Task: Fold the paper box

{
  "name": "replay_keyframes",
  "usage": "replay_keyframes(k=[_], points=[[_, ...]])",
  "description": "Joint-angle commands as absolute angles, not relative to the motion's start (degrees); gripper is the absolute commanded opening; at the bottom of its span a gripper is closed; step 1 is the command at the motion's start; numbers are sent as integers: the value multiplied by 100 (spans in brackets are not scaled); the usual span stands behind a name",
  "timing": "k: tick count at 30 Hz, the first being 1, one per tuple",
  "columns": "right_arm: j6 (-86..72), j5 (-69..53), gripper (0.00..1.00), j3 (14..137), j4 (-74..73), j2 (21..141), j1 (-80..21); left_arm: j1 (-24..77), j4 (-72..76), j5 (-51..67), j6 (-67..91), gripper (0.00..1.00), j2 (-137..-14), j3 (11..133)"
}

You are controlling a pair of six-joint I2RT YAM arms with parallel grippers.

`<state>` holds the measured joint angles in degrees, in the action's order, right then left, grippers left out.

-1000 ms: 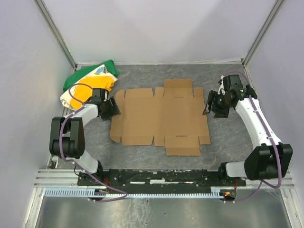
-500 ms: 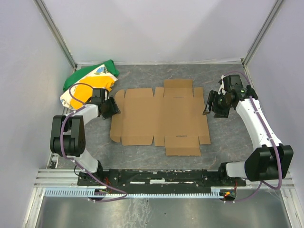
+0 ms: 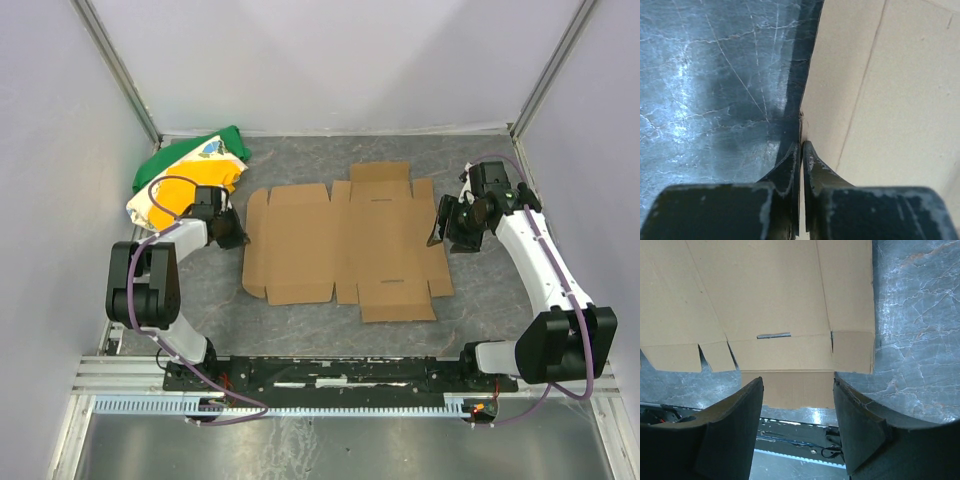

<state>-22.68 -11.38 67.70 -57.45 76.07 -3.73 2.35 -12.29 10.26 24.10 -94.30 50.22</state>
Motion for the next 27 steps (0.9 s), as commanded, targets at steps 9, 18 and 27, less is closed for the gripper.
replay_keyframes(k=[9, 18, 27], points=[[-2248, -902, 65, 6747, -5632, 7639, -369, 248, -2554, 1776, 2118, 3, -8657, 7160], [-2298, -1447, 61, 6658, -5238, 8055, -365, 739, -2953, 2722, 2358, 3, -8572, 8383], [-2876, -1558, 64, 6943, -4510, 9184, -370, 1482, -3716, 2673, 2190, 3, -8869, 9452]])
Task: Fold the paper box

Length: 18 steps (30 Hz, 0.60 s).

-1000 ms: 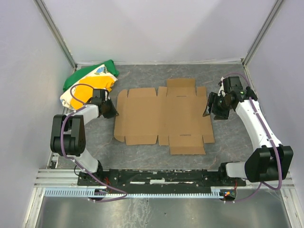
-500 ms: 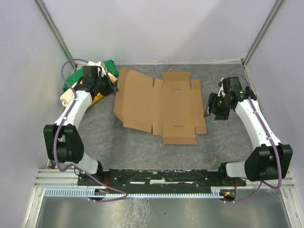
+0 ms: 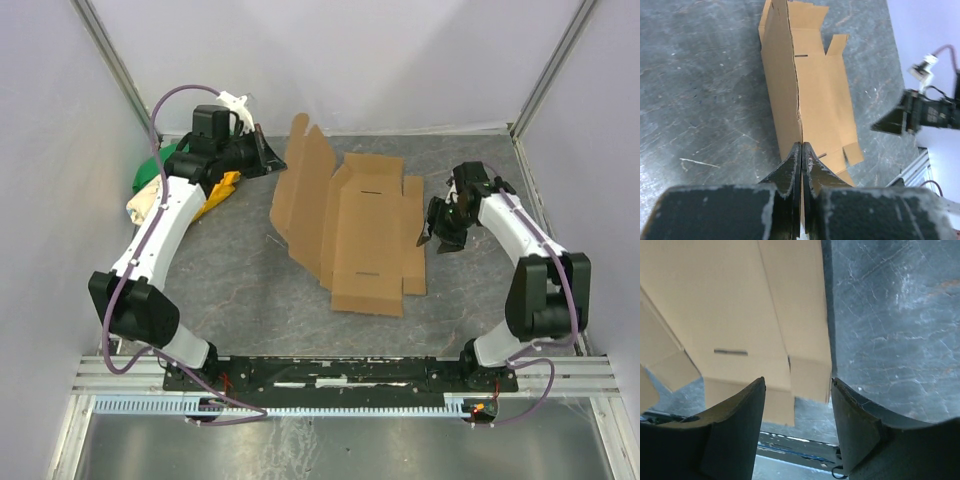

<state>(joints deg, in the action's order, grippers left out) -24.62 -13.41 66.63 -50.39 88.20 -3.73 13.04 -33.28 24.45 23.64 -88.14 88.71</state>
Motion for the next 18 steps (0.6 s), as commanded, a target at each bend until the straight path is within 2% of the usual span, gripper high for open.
replay_keyframes(k=[1, 11, 18], points=[[-2987, -1672, 63, 6953, -4351, 9278, -375, 1520, -3785, 2649, 2215, 3, -8892, 9548], [-3236, -1880, 58, 7053, -3923, 10042, -682, 1819, -4733, 2768, 1887, 3, -9373, 10705], [-3304, -1810, 57, 6479, -3683, 9996, -1028, 2024, -4772, 3079, 1792, 3, -9444, 10735]])
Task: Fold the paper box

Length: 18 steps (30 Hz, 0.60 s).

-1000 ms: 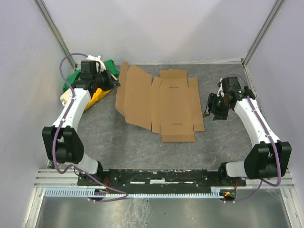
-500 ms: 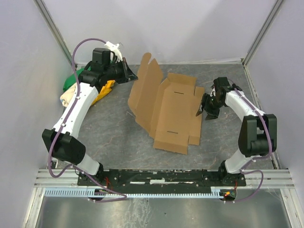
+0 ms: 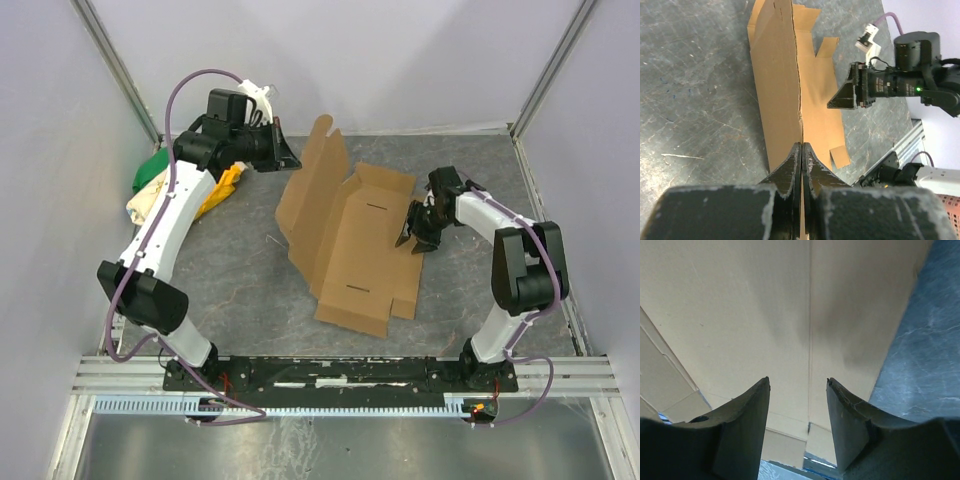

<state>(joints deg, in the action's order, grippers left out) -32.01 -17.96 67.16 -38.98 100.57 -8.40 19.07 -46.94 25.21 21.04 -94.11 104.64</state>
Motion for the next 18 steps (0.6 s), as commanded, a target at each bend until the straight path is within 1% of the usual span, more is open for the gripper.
replay_keyframes(k=[1, 10, 13, 18], points=[[-3304, -1804, 57, 6427, -3664, 9995, -1092, 2056, -4772, 3140, 1773, 3, -9462, 10737], [-3275, -1767, 56, 6243, -3592, 9997, -1641, 2288, -4416, 3961, 1863, 3, -9495, 10639], [-3255, -1831, 55, 6205, -3419, 9905, -1694, 2315, -4408, 3918, 1874, 3, -9473, 10506], [-3099, -2036, 54, 6590, -3064, 9668, -1695, 2310, -4765, 3291, 1776, 3, -9488, 10481]])
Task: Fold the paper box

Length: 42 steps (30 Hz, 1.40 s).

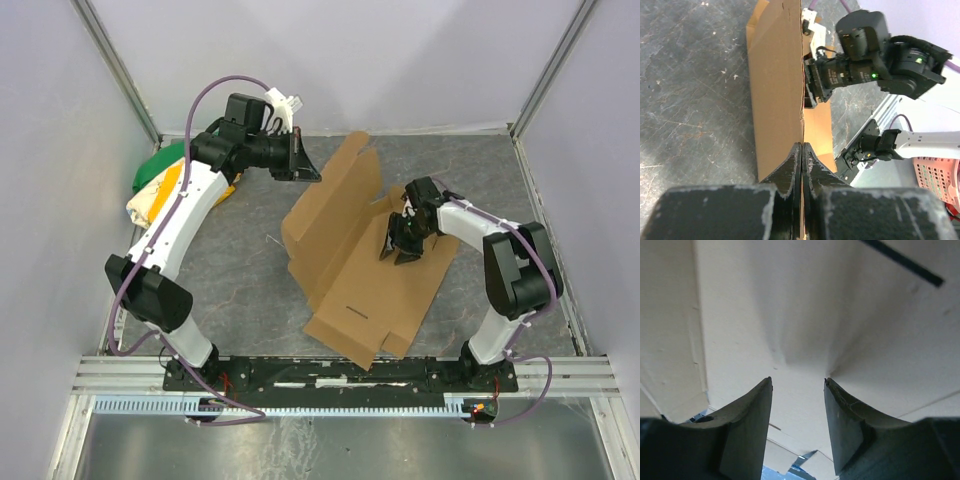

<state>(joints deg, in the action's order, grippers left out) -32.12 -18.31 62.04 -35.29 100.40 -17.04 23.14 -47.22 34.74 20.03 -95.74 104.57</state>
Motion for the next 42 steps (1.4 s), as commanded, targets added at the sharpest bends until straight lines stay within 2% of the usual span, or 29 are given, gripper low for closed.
replay_keyframes(k=[1, 4, 8, 10, 12, 15, 21, 24, 29, 42], points=[[-3072, -2136, 53, 6784, -3052, 9667, -1695, 2304, -4815, 3074, 1840, 3, -9481, 10488], [-2975, -2295, 49, 7248, -3144, 9658, -1829, 2306, -4949, 2496, 2160, 3, -9533, 10538], [-2628, -1568, 50, 7293, -3426, 9185, -2428, 2311, -5055, 2175, 2557, 3, -9624, 10636], [-2508, -1103, 52, 6925, -3378, 8678, -2759, 2306, -5062, 2074, 2718, 3, -9628, 10659], [-2368, -763, 64, 6416, -3144, 8018, -3090, 2304, -5062, 1979, 2842, 3, -9605, 10655], [-2099, -254, 73, 5575, -2611, 6851, -3550, 2304, -5082, 1792, 2913, 3, -9587, 10573], [-1851, 59, 69, 4185, -1155, 5776, -4131, 2282, -5089, 1899, 3029, 3, -9703, 10268], [-1626, 296, 67, 3603, -217, 5734, -4633, 2281, -5068, 1999, 3042, 3, -9716, 10271], [-1323, 735, 68, 3332, 598, 6227, -5341, 2280, -5087, 2206, 3161, 3, -9754, 10403], [-960, 888, 69, 3715, 511, 6938, -6044, 2217, -4703, 2412, 3831, 3, -9566, 10608]])
